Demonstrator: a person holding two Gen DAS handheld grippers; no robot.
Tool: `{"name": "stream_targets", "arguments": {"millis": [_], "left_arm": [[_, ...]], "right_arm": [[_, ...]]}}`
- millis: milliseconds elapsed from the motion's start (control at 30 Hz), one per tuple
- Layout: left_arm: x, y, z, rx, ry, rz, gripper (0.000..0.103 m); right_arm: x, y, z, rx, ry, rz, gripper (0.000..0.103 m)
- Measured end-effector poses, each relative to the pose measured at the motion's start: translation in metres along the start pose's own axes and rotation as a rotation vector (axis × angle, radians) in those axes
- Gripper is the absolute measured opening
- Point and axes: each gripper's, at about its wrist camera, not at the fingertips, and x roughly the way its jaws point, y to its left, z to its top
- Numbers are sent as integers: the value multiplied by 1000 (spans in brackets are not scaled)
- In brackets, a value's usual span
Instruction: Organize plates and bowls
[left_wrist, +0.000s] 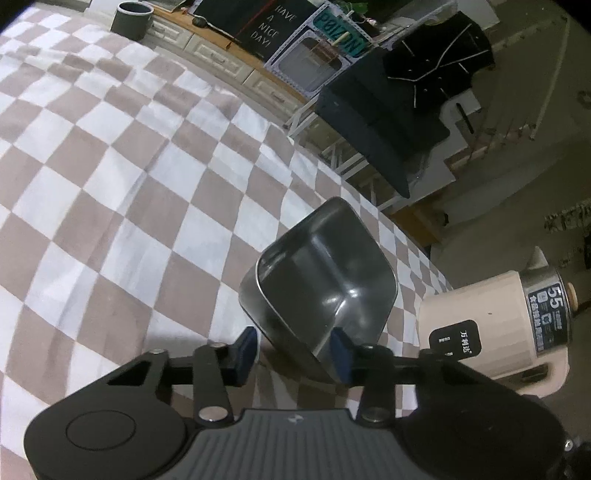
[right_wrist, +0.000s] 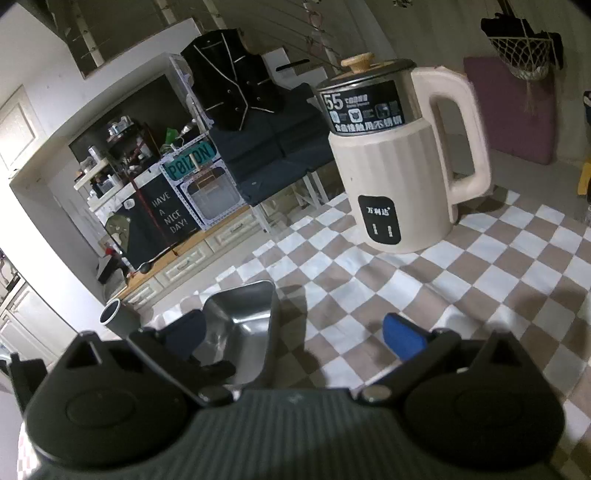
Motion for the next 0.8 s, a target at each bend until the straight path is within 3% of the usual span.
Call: {"name": "stream_targets", "arguments": {"millis": [33, 200, 467, 667, 800], "left_arm": [[2, 0, 1, 4, 3, 4, 31], [2, 1, 6, 64, 10, 13, 27], [-13, -1, 31, 304, -46, 141, 21], [-15, -3, 28, 427, -25, 118, 5], [-16, -18, 17, 659, -25, 141, 5]], "right_arm": [[2, -1, 0, 3, 3, 1, 103], [14, -1, -2, 8, 25, -6, 103], [19, 3, -6, -18, 70, 7, 103], [26, 0, -9, -18, 118, -2, 103], [31, -5, -10, -4, 153, 1, 103]]}}
